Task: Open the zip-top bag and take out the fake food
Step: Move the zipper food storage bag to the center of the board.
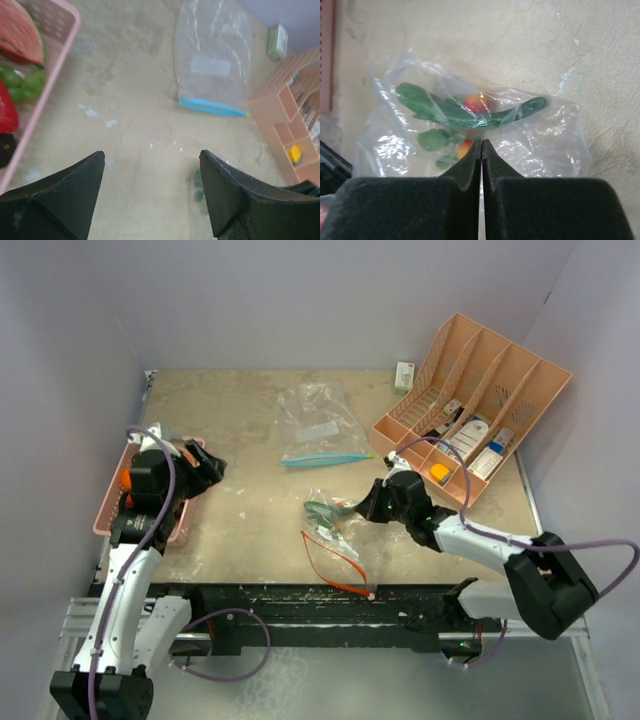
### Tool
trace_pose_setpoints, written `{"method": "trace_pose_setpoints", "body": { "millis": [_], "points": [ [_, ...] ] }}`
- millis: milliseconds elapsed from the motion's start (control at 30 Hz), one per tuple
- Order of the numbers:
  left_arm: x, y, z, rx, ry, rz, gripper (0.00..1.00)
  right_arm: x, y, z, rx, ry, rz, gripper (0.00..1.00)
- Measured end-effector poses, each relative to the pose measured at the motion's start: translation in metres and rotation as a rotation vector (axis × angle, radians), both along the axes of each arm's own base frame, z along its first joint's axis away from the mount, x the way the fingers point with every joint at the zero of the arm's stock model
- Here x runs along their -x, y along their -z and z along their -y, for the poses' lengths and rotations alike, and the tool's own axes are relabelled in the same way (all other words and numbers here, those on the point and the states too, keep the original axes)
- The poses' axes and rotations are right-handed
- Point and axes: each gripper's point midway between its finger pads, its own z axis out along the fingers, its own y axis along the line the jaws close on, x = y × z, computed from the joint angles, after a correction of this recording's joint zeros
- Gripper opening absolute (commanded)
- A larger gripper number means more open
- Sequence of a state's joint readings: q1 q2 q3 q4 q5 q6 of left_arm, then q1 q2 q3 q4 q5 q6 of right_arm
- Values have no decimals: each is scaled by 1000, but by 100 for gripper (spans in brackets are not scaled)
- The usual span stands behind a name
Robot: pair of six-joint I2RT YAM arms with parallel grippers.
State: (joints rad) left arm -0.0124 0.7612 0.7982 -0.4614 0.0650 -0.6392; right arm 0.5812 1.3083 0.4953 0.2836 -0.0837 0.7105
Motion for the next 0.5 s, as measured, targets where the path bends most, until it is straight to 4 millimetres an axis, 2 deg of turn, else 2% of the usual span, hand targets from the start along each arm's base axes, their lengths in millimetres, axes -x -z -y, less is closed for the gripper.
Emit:
{"method": "trace_pose_setpoints", "body": {
  "millis": [67,100,233,333,400,500],
  "points": [
    [6,19,17,14,62,-46,79,0,-15,0,-41,20,33,0],
    [9,28,26,22,92,-70,79,0,-21,1,-58,29,47,4],
    [21,64,60,35,204,-171,79,2,-38,2,-85,23,93,42],
    [30,83,86,28,281,-228,79,8,-41,-4,-46,-27,106,65],
    [36,94,104,19,330,-261,79,14,-47,-17,-1,-98,123,72],
    [43,107,124,6,383,-294,77,24,-69,-51,41,-230,176,75]
  ]
}}
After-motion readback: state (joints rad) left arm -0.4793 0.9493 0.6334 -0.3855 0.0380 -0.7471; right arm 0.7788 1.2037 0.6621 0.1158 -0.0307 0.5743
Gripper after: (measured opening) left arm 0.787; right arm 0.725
